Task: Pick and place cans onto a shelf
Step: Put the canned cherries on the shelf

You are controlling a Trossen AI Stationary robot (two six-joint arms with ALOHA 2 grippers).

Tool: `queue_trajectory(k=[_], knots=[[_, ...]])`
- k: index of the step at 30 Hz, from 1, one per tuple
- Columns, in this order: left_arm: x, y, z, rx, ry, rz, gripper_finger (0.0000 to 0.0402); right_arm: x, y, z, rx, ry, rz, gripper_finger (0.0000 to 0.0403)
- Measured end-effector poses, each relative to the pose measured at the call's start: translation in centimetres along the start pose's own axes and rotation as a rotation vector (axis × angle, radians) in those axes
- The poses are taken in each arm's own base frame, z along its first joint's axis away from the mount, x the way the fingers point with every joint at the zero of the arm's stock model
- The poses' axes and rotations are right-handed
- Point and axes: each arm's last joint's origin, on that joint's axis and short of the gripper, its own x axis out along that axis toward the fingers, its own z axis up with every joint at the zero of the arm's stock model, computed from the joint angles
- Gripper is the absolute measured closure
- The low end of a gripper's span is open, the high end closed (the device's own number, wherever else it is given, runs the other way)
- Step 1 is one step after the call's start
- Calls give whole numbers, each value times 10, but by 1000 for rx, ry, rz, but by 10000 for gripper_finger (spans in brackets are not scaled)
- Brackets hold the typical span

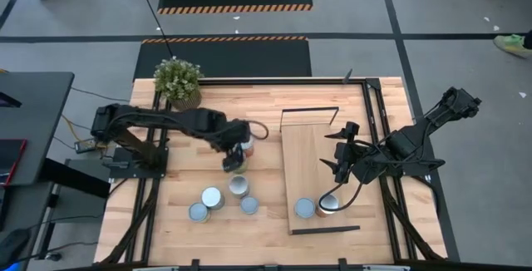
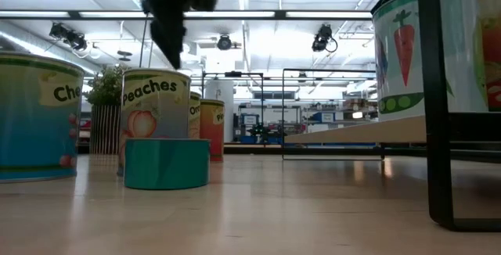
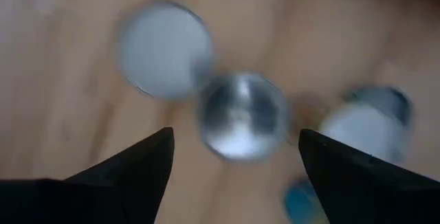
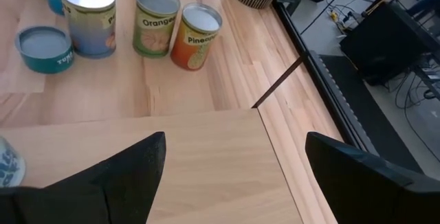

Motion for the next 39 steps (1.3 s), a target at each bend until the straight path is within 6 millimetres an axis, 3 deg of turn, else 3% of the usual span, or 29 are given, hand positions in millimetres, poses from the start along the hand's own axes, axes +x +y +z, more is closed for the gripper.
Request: queue_trajectory(k=[10, 19, 30, 39], knots=[[-9, -63, -45, -8, 134, -60, 83, 0, 1, 2, 17, -18, 6, 46], [-18, -98, -81, -75, 156, -15, 83, 0, 2, 4, 5, -35, 12, 46], [-7, -116, -128, -207, 232, 76, 83, 0, 2, 7, -25, -54, 24, 46], [-6, -119, -131, -226, 228, 68, 49, 0, 3, 9, -40, -66, 27, 46]])
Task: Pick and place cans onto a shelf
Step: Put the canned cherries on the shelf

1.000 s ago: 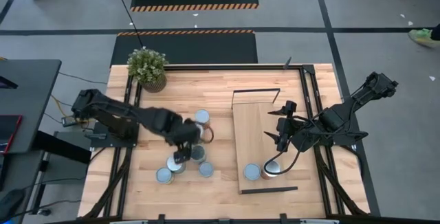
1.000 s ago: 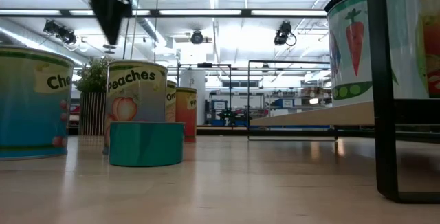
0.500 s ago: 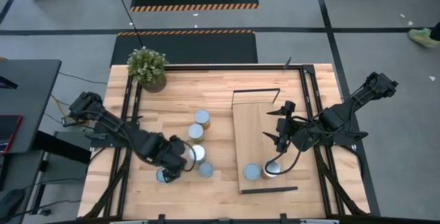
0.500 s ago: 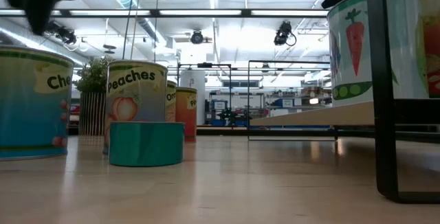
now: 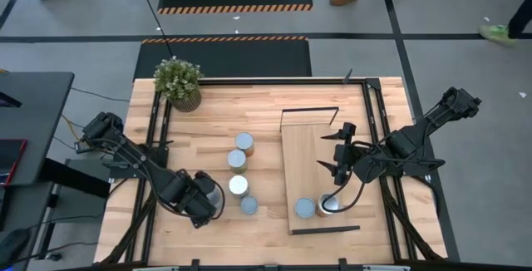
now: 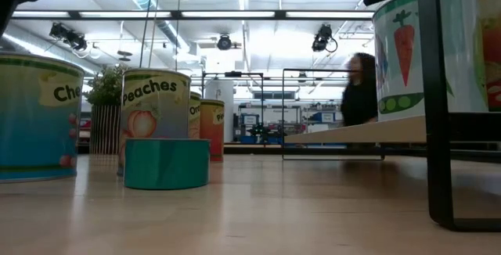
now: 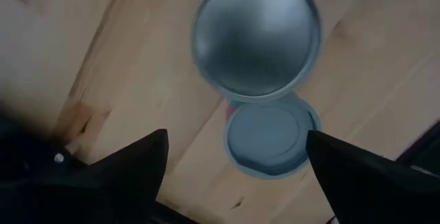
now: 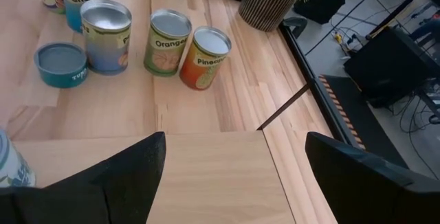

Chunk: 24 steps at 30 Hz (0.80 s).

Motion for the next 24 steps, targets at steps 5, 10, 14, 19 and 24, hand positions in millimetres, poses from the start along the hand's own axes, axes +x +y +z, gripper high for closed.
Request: queue_trajectory(k=[5, 10, 14, 19, 24], knots=[[0, 0, 2, 21, -10, -7, 50, 0, 0, 0, 0, 0, 0, 46], [0, 2, 8, -5, -10, -6, 47, 0, 0, 0, -1, 0, 1, 46], [0, 3, 11, -13, -12, -13, 47, 0, 0, 0, -1, 1, 1, 46], [0, -6, 15, -34, -47, -100, 46, 0, 0, 0, -8, 1, 1, 46], [5, -9, 14, -76, 5, -89, 46, 0, 0, 0, -8, 0, 1, 46]])
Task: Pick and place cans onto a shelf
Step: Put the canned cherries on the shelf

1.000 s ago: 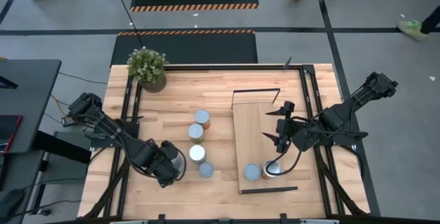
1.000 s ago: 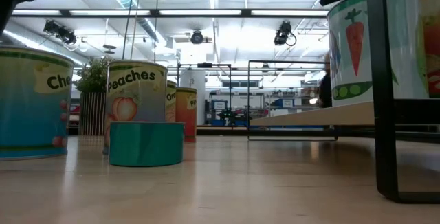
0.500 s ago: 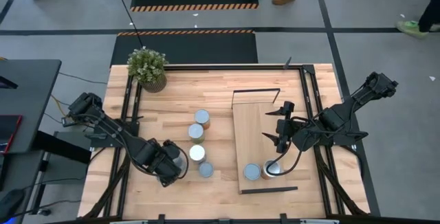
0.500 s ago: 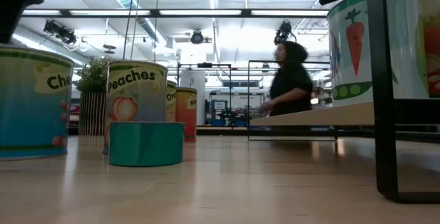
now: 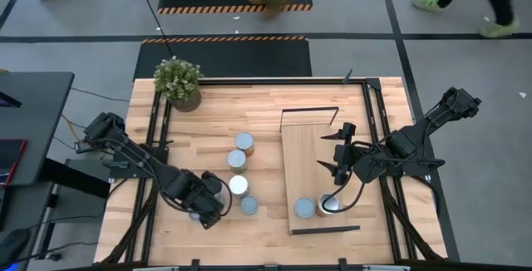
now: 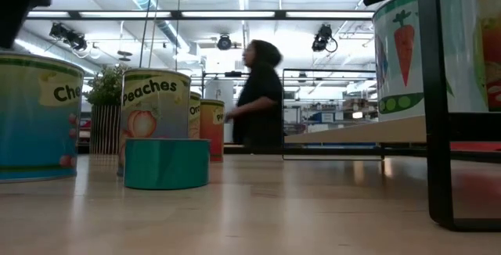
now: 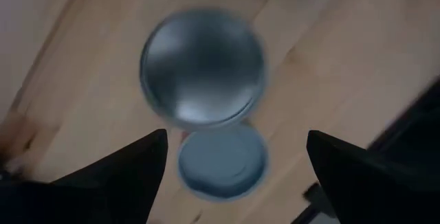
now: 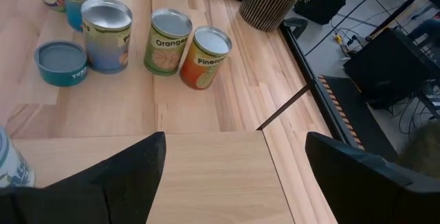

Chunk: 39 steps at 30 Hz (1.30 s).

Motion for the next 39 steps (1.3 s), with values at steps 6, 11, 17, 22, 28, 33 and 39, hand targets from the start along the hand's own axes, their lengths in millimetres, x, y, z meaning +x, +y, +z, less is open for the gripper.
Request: queue_trajectory(k=[6, 11, 17, 22, 28, 33, 39], knots=[[16, -3, -2, 41, 72, 77, 46, 0, 0, 1, -8, -4, 2, 46], [27, -6, 4, 72, 76, 103, 46, 0, 1, 2, -10, -18, 9, 46], [36, -8, 9, 65, 68, 125, 46, 0, 2, 4, -17, -30, 28, 46], [36, -6, 16, 52, 26, 137, 46, 0, 2, 4, -19, -31, 28, 46], [42, -7, 24, 90, -4, 148, 46, 0, 2, 4, -16, -31, 28, 46], [52, -10, 30, 141, -26, 156, 47, 0, 2, 4, -11, -31, 28, 46], [54, -9, 38, 133, -37, 156, 59, 0, 2, 4, -16, -31, 28, 46]])
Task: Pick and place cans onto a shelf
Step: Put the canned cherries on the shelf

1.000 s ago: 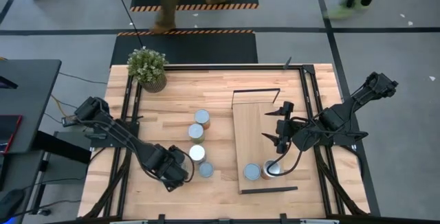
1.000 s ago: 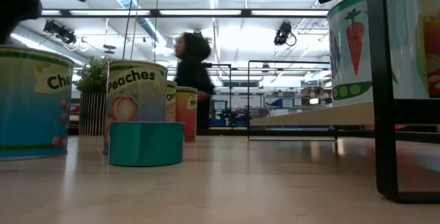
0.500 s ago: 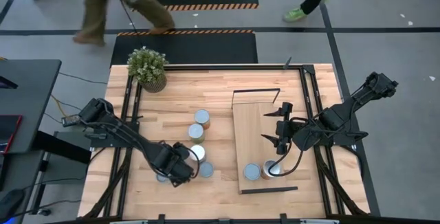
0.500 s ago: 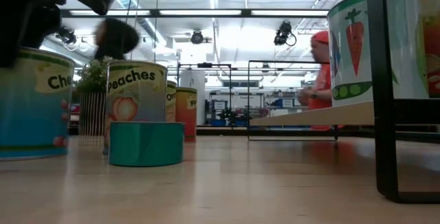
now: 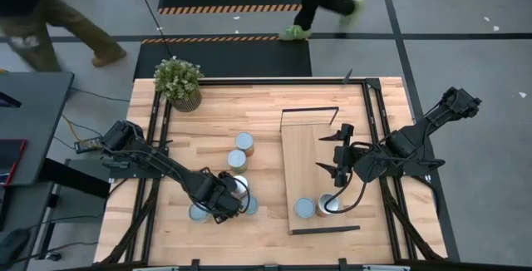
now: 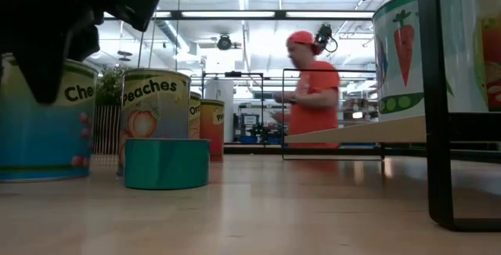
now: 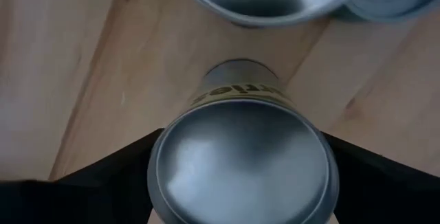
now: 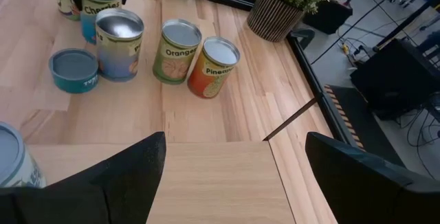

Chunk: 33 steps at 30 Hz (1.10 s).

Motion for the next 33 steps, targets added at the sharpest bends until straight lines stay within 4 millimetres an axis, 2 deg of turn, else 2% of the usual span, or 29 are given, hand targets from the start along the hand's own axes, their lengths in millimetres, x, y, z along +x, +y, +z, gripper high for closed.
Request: queue_trajectory(k=[4, 8, 15, 19, 23, 29, 33], knots=[[0, 2, 4, 24, 3, 0, 86, 1, 1, -2, 0, -1, 0, 46], [-5, 10, 11, 47, 73, -8, 90, 5, 4, -9, -19, 10, -3, 46], [-52, 33, 37, 40, 110, 13, 81, 9, 5, -16, -39, 26, -10, 46], [-85, 37, 57, 27, 43, -68, 86, 3, -1, -15, -27, 4, -8, 46], [-115, 42, 66, 12, -5, -132, 86, -7, -11, -16, -1, -11, -5, 46], [-129, 45, 68, 18, -45, -128, 86, -16, -20, -16, 53, -41, 8, 46], [-130, 37, 83, 28, -161, -209, 86, -18, -22, -16, 53, -45, 11, 46]])
